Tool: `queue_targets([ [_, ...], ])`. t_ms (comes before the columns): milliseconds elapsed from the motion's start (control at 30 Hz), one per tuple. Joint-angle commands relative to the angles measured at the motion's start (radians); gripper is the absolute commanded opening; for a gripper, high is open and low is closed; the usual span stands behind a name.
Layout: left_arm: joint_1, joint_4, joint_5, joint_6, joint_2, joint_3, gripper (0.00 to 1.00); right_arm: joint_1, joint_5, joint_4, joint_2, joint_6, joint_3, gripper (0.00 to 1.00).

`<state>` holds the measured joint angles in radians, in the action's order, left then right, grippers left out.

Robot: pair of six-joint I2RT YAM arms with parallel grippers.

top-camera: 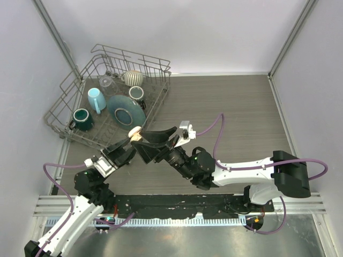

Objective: Insert the wireless bluetooth earbuds into the charging case
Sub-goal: Place the earbud in the charging case.

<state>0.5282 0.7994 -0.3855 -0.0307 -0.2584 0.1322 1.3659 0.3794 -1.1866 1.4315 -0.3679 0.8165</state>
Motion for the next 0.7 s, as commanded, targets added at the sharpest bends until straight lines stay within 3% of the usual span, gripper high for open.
queue_targets([
  [0, 0.0, 0.087, -0.006, -0.001, 0.01, 0.01, 0.0, -0.005, 0.001, -0.062, -0.055, 0.035, 0.006, 0.71],
  [267, 0.0, 0.077, 0.0, -0.009, 0.011, 0.014, 0.0, -0.008, -0.014, -0.082, -0.118, 0.058, -0.022, 0.72],
  [467, 0.0, 0.087, 0.0, -0.008, -0.011, 0.017, 0.0, -0.007, 0.077, -0.044, -0.157, 0.084, -0.053, 0.71],
  [667, 0.0, 0.107, -0.032, 0.0, -0.07, 0.026, 0.0, -0.013, 0.346, 0.253, -0.216, 0.107, -0.013, 0.72],
])
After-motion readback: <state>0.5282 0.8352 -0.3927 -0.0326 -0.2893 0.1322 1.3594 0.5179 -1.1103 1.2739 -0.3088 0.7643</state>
